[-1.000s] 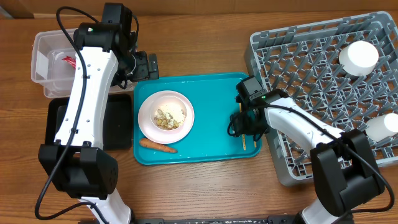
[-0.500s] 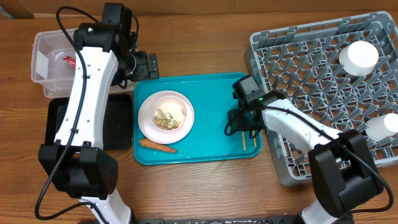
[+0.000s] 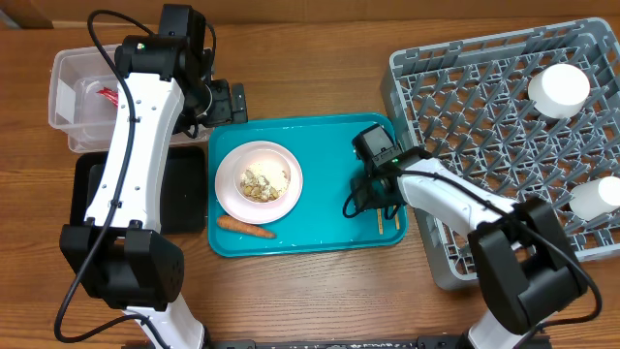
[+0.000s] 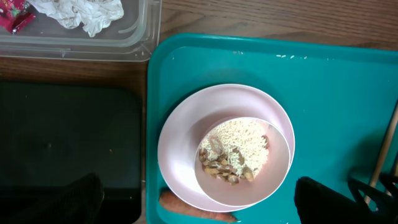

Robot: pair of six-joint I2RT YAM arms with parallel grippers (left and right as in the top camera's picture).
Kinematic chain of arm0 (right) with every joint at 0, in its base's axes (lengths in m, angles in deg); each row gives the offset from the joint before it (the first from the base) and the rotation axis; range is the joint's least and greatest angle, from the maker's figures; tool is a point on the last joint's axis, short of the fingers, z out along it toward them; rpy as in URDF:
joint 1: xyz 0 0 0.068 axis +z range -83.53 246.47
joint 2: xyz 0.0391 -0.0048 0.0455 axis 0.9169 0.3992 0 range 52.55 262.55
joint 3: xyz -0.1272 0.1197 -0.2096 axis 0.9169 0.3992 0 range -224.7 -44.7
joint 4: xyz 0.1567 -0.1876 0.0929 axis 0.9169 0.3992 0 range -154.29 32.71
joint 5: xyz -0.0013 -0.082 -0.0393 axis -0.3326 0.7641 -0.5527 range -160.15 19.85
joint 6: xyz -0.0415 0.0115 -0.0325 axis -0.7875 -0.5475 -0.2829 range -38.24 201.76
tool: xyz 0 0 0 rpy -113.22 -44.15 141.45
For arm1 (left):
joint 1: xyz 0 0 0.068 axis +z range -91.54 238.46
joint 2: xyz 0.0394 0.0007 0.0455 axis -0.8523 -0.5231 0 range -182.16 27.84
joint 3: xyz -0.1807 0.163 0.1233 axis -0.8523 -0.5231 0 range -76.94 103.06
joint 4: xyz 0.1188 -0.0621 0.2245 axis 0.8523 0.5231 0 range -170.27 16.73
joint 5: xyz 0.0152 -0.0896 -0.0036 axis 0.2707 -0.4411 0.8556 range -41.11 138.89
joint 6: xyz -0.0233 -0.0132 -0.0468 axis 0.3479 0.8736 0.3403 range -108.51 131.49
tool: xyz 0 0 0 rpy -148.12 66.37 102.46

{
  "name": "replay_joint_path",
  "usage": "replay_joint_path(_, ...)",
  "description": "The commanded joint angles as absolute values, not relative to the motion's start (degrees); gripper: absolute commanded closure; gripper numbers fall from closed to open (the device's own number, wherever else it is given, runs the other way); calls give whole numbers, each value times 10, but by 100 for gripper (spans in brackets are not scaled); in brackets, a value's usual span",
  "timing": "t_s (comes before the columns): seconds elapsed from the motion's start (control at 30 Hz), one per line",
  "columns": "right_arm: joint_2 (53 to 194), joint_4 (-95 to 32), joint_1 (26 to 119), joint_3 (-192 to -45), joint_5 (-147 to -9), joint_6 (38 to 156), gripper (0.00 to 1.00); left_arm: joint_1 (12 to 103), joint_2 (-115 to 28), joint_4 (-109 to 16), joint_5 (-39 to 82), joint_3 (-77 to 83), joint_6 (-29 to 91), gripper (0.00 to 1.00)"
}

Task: Sort waste into correct bins and load items into the dishwasher
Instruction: 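Close the right gripper on one wooden chopstick, then carry the chopstick to the dish rack and release it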

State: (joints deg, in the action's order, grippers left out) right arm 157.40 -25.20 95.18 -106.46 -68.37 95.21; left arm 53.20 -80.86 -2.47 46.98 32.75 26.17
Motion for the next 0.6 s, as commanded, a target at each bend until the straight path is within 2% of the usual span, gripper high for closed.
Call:
replay_joint_path(0.0,1609,-247,954,-1057,-681,953,42,528,-812,-26,463,338,263,0)
replay_joint_path(0.03,1609,-245,954,-1057,-681,953,44,528,-812,-25,463,338,263,0)
replay_joint_path(0.17,1609,-243,953,-1059,-681,953,62,528,-812,-25,463,338,263,0)
replay_joint_path(0.23,1609,-240,953,-1060,-682,953,77,528,-812,-25,463,338,263,0)
replay_joint_path(0.33,1609,-235,953,-1060,-683,955,91,528,-812,-25,463,338,263,0)
replay_joint_path(0.4,1609,-231,954,-1060,-685,955,95,528,-812,-25,463,338,263,0)
replay_joint_path(0.57,1601,-194,953,-1090,-704,955,96,528,-812,-25,463,338,263,0)
